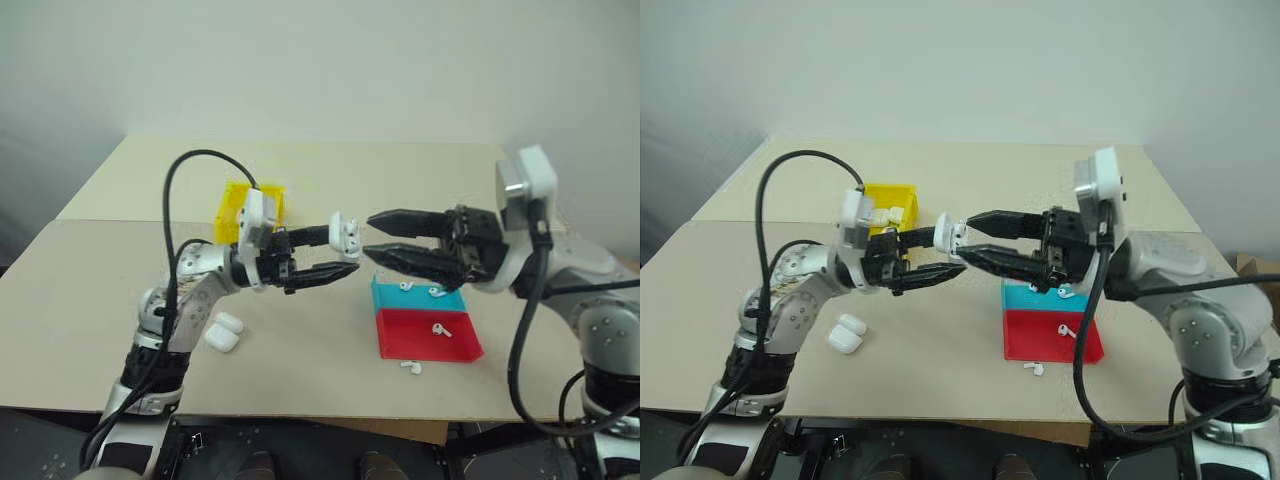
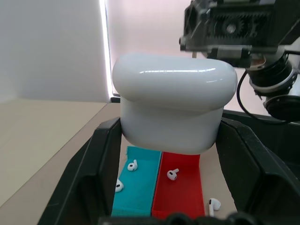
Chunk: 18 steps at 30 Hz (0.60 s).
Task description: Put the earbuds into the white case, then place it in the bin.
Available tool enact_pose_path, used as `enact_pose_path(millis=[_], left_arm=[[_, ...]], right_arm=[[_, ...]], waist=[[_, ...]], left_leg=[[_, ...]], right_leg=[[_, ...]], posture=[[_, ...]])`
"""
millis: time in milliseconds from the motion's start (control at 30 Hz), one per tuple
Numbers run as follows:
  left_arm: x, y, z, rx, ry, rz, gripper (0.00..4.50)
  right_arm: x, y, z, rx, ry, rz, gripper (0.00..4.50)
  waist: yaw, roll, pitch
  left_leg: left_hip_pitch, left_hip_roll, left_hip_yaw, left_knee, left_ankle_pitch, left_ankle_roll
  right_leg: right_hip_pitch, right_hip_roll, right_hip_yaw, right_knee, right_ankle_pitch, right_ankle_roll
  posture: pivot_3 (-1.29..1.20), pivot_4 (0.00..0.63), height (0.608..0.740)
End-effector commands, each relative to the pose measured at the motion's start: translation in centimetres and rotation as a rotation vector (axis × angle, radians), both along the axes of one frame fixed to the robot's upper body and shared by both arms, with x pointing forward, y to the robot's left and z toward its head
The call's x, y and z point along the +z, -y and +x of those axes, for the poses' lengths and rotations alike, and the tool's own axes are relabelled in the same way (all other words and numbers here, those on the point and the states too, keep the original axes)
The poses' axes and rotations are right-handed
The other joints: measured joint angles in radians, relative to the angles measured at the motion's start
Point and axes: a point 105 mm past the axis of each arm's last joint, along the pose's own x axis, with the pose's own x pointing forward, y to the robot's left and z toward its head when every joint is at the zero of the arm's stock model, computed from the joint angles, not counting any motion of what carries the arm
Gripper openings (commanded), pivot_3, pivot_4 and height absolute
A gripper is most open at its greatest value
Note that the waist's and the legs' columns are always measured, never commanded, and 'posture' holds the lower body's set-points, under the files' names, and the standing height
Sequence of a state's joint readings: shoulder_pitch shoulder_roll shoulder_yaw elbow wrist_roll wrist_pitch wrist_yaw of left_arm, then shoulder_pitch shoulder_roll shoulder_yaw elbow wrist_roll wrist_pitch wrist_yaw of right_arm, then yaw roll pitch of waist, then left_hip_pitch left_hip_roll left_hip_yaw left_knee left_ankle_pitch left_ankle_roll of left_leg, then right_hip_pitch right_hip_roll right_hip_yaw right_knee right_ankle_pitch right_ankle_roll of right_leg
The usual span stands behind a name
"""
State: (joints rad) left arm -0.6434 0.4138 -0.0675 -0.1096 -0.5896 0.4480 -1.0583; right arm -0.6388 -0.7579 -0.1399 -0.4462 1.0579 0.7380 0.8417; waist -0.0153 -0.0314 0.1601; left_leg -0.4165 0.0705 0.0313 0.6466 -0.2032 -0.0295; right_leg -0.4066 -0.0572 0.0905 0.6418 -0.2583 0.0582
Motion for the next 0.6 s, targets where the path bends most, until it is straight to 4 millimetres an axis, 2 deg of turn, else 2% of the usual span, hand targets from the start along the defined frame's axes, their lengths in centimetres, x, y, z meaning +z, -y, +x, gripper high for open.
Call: enact_pose_path(millis=[33, 167, 333, 467, 600], left_arm=[[0.8, 1.0, 0.4, 0.019, 0.061, -0.008, 2.76], [0.5, 2.1, 1.1, 0.052, 0.065, -0.005, 2.76], [0.7, 3.0, 1.5, 0.067, 0.073, -0.010, 2.76], [0.8, 3.3, 1.5, 0.063, 0.083, -0.014, 2.76], [1.2, 2.8, 1.3, 0.078, 0.093, -0.035, 2.76]], right_arm=[[1.3, 0.4, 0.8, -0.035, 0.058, -0.072, 1.40], [1.8, -0.4, 2.5, -0.084, 0.102, -0.213, 0.02], [1.9, -2.3, 3.7, -0.104, 0.118, -0.418, 0.02], [1.8, -3.5, 3.6, -0.053, 0.159, -0.529, 0.02], [0.4, -3.3, 4.2, -0.056, 0.204, -0.653, 0.02]], waist=[[-0.001, 0.000, 0.000], [-0.003, 0.000, 0.000], [-0.003, 0.001, 0.001], [0.001, 0.001, 0.001], [0.002, 0.001, 0.001]], left_leg=[[0.000, 0.000, 0.000, 0.000, 0.000, 0.000], [0.000, 0.000, 0.000, -0.001, 0.000, 0.000], [-0.004, 0.000, 0.000, -0.001, 0.000, 0.000], [-0.013, 0.000, 0.001, 0.001, 0.000, 0.000], [-0.014, 0.000, 0.001, 0.001, 0.000, 0.000]], right_leg=[[0.000, 0.000, 0.000, 0.000, 0.000, 0.000], [-0.001, 0.000, 0.000, 0.000, 0.000, 0.000], [-0.005, 0.000, 0.001, 0.001, 0.000, 0.000], [-0.015, 0.000, 0.001, 0.003, 0.000, 0.000], [-0.016, 0.000, 0.001, 0.003, 0.000, 0.000]], posture=[[0.00, 0.150, 0.740], [0.00, 0.150, 0.740], [0.00, 0.150, 0.740], [0.00, 0.150, 0.740], [0.00, 0.150, 0.740]])
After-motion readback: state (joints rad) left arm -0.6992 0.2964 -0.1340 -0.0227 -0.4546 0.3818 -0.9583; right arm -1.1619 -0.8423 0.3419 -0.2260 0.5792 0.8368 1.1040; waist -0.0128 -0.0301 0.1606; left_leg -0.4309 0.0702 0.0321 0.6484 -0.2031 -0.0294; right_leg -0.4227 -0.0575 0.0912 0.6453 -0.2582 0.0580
